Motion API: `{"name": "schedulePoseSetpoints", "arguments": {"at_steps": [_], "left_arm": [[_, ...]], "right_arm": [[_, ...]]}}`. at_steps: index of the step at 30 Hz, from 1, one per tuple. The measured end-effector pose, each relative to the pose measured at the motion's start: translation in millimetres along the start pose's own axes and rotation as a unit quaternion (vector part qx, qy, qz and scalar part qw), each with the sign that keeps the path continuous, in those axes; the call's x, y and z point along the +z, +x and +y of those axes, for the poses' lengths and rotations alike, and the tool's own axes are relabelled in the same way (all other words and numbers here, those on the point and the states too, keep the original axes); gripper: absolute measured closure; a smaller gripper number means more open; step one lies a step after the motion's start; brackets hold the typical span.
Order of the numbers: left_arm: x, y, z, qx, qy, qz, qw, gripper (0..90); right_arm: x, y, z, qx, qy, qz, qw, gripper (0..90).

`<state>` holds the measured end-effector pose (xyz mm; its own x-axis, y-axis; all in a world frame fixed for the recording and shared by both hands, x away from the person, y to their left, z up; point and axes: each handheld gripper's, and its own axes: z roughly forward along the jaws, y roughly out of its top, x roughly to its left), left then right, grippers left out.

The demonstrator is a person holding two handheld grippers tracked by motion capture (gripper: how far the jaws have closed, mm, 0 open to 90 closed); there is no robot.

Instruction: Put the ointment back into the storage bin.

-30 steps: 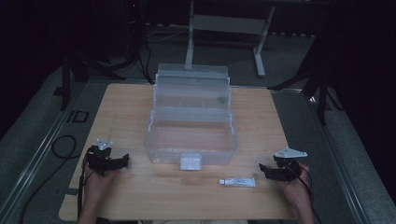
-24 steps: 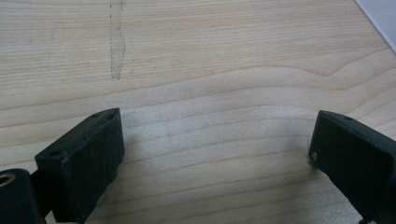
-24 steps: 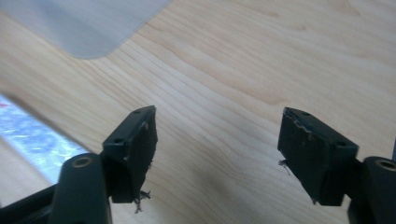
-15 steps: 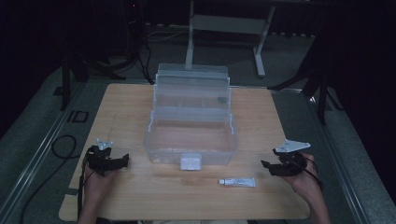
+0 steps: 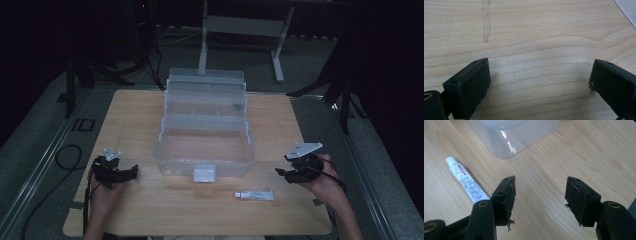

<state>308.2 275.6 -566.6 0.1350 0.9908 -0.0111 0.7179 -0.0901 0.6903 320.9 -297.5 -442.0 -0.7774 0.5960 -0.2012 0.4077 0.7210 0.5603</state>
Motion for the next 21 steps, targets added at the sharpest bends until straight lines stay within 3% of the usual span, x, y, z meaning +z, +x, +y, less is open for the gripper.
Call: {"name": "schedulePoseSetpoints", "arguments": {"at_steps": [11, 21], "left_arm": [[0.0, 0.0, 0.0, 0.000, 0.000, 0.000, 1.0000, 3.8], [0.0, 0.0, 0.0, 0.000, 0.000, 0.000, 1.0000, 3.8]], "right_arm": [[-1.3, 2.4, 17.1, -0.035, 0.021, 0.008, 0.9991, 40.2], [3.4, 8.8, 37.6, -0.088, 0.061, 0.017, 0.9941, 36.8]]}}
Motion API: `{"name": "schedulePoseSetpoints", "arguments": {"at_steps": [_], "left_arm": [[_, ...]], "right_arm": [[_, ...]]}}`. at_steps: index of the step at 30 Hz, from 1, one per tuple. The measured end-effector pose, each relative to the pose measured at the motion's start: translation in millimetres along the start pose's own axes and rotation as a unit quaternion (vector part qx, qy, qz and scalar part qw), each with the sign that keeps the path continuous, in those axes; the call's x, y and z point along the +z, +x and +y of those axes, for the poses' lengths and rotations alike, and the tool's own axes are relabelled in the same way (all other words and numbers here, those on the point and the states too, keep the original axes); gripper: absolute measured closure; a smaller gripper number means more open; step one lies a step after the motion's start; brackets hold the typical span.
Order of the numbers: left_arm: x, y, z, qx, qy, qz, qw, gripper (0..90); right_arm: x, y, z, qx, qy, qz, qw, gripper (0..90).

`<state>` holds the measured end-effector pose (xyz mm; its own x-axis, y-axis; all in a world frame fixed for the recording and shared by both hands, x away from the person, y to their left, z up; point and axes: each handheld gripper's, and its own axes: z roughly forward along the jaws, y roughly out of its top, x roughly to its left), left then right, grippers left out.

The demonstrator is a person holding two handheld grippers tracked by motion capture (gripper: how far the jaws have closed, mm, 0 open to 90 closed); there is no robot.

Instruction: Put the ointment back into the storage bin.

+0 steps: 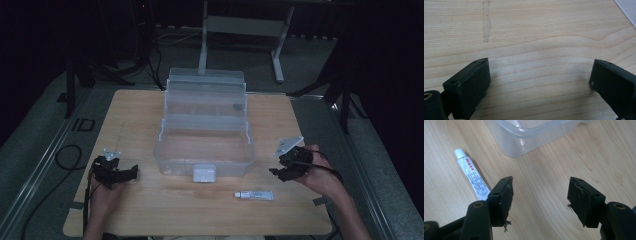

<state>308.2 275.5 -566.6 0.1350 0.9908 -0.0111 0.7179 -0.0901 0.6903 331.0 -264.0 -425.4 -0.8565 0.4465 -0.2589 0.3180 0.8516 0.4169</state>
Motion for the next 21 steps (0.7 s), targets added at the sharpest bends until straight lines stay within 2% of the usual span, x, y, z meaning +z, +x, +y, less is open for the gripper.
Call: {"name": "schedulePoseSetpoints", "arguments": {"at_steps": [10, 14, 21], "left_arm": [[0.1, -0.1, 0.0, -0.001, 0.000, 0.000, 1.0000, 3.8], [0.1, -0.1, 0.0, -0.001, 0.000, 0.000, 1.0000, 3.8], [0.1, -0.1, 0.0, -0.001, 0.000, 0.000, 1.0000, 3.8]], "right_arm": [[-4.2, -1.2, 14.9, -0.026, 0.007, 0.014, 0.9995, 37.4], [-3.7, 1.5, 21.7, -0.046, 0.011, 0.024, 0.9986, 40.8], [1.3, 5.2, 28.7, -0.065, 0.024, 0.039, 0.9968, 42.1]]}}
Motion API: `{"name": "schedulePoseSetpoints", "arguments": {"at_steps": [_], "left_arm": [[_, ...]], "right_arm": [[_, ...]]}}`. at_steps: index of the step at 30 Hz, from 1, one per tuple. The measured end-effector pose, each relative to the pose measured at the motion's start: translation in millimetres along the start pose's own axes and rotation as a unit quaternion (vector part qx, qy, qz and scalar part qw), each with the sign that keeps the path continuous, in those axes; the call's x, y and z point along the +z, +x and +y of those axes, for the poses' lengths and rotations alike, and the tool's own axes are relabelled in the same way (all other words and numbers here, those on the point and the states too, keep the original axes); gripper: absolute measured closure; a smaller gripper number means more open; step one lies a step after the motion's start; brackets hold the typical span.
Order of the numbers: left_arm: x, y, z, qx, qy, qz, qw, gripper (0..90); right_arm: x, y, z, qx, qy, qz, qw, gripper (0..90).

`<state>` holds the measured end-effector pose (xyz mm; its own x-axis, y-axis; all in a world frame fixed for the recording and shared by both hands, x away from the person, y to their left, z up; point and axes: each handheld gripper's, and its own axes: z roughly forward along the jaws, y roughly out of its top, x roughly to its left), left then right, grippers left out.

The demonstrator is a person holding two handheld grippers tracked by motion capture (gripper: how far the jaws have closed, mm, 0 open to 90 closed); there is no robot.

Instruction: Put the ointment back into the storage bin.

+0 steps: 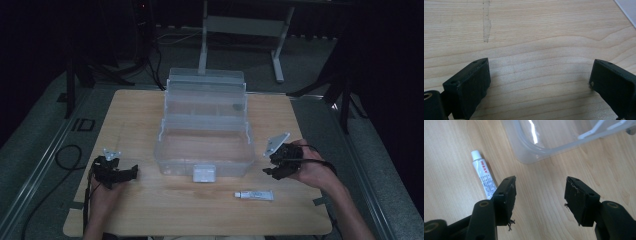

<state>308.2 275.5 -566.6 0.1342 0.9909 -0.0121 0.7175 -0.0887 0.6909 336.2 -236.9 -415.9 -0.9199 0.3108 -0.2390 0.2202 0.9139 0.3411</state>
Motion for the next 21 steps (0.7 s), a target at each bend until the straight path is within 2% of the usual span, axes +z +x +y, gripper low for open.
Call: {"name": "schedulePoseSetpoints", "arguments": {"at_steps": [4, 13, 21], "left_arm": [[0.0, 0.0, 0.0, 0.000, 0.000, 0.000, 1.0000, 3.8], [0.0, 0.0, 0.0, 0.000, 0.000, 0.000, 1.0000, 3.8], [0.0, 0.0, 0.0, 0.000, 0.000, 0.000, 1.0000, 3.8]], "right_arm": [[2.7, 1.4, 6.1, -0.019, 0.015, 0.009, 0.9997, 41.9], [10.6, 7.5, 10.8, -0.040, 0.026, 0.039, 0.9981, 43.3], [17.2, 11.7, 12.2, -0.059, 0.032, 0.060, 0.9959, 52.4]]}}
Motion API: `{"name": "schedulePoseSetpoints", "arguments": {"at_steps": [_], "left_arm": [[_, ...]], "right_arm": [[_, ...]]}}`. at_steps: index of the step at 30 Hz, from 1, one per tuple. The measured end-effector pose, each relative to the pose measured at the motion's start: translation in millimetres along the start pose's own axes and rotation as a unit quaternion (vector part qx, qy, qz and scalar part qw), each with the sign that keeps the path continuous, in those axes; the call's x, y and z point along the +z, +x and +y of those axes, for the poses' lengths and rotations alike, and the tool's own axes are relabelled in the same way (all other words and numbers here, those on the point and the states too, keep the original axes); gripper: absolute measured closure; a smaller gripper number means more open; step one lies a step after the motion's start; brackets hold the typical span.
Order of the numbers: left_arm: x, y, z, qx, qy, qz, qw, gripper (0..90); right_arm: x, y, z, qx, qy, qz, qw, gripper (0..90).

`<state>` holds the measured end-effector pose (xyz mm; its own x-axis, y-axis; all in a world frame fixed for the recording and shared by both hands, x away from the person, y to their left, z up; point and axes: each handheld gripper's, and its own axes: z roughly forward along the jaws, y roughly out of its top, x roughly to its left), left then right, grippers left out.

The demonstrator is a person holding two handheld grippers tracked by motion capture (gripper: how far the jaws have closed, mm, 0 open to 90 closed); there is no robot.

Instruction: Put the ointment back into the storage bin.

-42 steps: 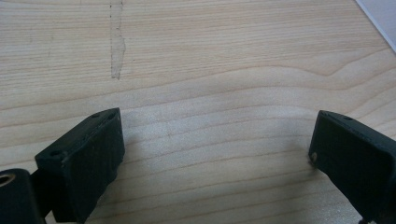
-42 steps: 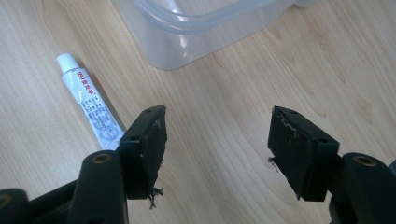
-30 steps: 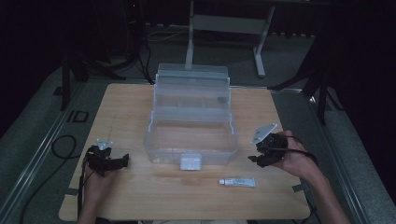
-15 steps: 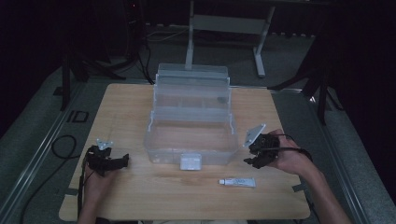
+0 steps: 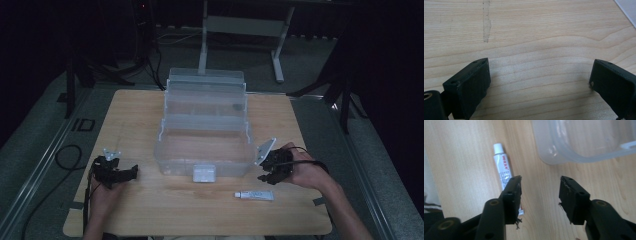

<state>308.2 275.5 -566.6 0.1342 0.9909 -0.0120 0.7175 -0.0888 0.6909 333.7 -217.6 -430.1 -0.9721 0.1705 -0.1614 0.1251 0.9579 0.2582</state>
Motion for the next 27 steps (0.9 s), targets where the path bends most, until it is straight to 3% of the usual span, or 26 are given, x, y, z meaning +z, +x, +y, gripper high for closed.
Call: {"name": "schedulePoseSetpoints", "arguments": {"at_steps": [6, 15, 27], "left_arm": [[0.0, 0.0, 0.0, 0.000, 0.000, 0.000, 1.0000, 3.8], [0.0, 0.0, 0.0, 0.000, 0.000, 0.000, 1.0000, 3.8], [0.0, 0.0, 0.0, 0.000, 0.000, 0.000, 1.0000, 3.8]], "right_arm": [[6.2, 3.3, 2.6, -0.015, 0.009, 0.017, 0.9997, 57.0], [16.3, 7.4, 6.6, -0.027, 0.023, 0.027, 0.9990, 54.7], [35.8, 14.4, 11.2, -0.049, 0.055, 0.052, 0.9959, 59.0]]}}
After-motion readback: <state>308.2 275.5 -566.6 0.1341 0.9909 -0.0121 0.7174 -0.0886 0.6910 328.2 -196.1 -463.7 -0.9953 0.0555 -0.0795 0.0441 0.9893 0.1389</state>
